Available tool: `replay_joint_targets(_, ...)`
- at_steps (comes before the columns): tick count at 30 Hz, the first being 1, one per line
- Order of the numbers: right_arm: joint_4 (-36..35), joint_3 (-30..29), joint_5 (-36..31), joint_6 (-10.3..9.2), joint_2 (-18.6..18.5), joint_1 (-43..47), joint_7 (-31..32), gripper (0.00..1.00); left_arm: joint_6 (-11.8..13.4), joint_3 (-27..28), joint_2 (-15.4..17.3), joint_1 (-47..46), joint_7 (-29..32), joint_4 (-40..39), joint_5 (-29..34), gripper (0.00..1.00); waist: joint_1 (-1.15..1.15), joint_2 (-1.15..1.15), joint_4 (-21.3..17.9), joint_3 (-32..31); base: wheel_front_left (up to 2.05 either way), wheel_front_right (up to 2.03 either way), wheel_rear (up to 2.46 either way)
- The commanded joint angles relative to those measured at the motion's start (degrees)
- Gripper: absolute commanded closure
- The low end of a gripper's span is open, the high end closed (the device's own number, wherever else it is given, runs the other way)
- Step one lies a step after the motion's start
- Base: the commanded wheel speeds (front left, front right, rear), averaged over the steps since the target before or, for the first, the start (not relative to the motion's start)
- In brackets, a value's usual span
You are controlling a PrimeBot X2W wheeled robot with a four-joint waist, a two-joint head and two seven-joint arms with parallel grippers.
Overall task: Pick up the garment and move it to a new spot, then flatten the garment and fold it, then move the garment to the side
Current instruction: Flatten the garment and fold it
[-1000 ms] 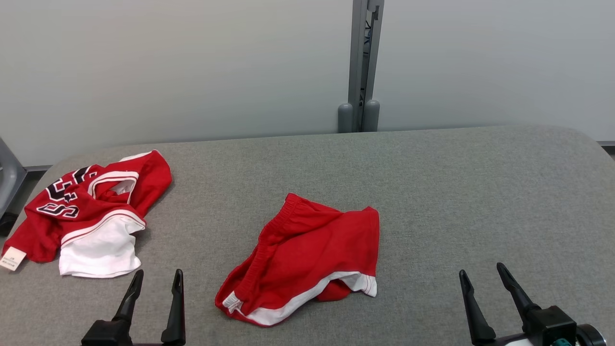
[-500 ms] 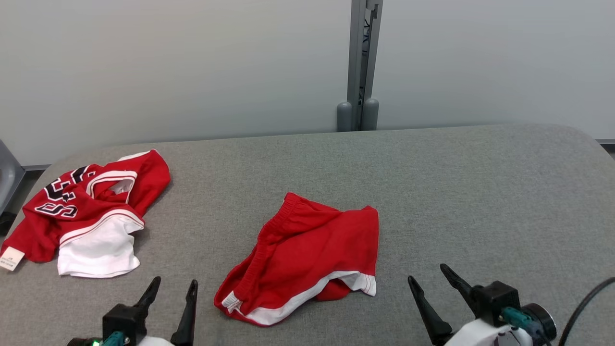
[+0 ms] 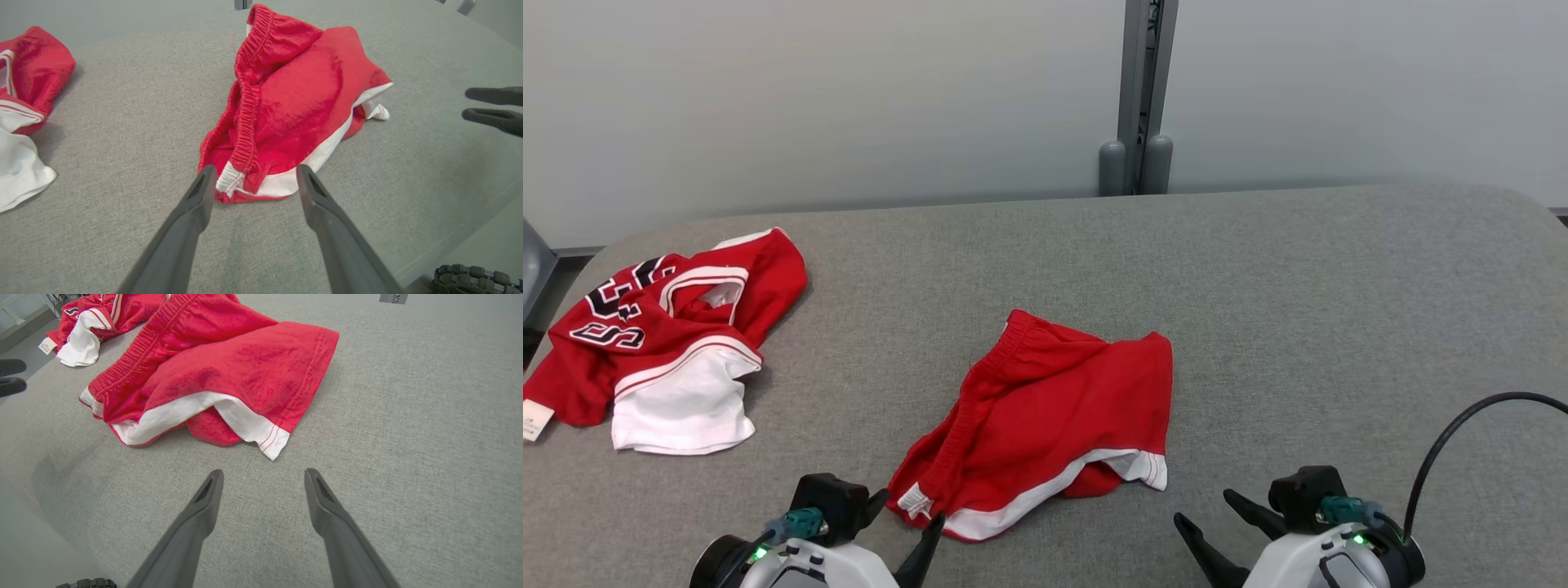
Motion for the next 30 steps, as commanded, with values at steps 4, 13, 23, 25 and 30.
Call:
replay_joint_targets(4, 1.3, -0.6, -1.2, 0.01, 1.0, -2.2, -0.6, 0.00, -0.7, -1.0, 1.1, -1.7, 1.6, -1.2, -0.7, 0.00, 0.00, 0.00, 0.2, 2.3, 0.00, 0.00, 0.00)
replay_joint_targets(13, 5.2, -1.1, -3.0, 0.01, 2.8, -6.9, -1.8, 0.00, -1.1, -2.7, 2.5, -5.7, 2.6, 0.7, -1.0, 0.00, 0.00, 0.00, 0.8, 7.3, 0.00, 0.00, 0.00)
replay_joint_targets(23, 8.4, 0.3, -2.6, 0.01, 3.2, -10.2, -2.8, 0.00, -1.3, -4.3, 2.9, -8.7, 1.8, 4.8, -1.6, 0.00, 0.00, 0.00, 1.2, 9.9, 0.00, 0.00, 0.00)
replay_joint_targets(25, 8.8, 0.6, -2.4, 0.01, 3.3, -10.7, -2.9, 0.00, -1.4, -4.6, 3.2, -9.2, 1.5, 5.9, -1.8, 0.00, 0.00, 0.00, 1.1, 10.2, 0.00, 0.00, 0.00)
replay_joint_targets(30, 10.3, 1.2, -2.5, 0.01, 3.3, -11.6, -2.9, 0.00, -1.5, -5.1, 3.4, -10.6, -0.1, 9.1, -2.4, 0.00, 0.00, 0.00, 1.0, 10.8, 0.00, 0.00, 0.00)
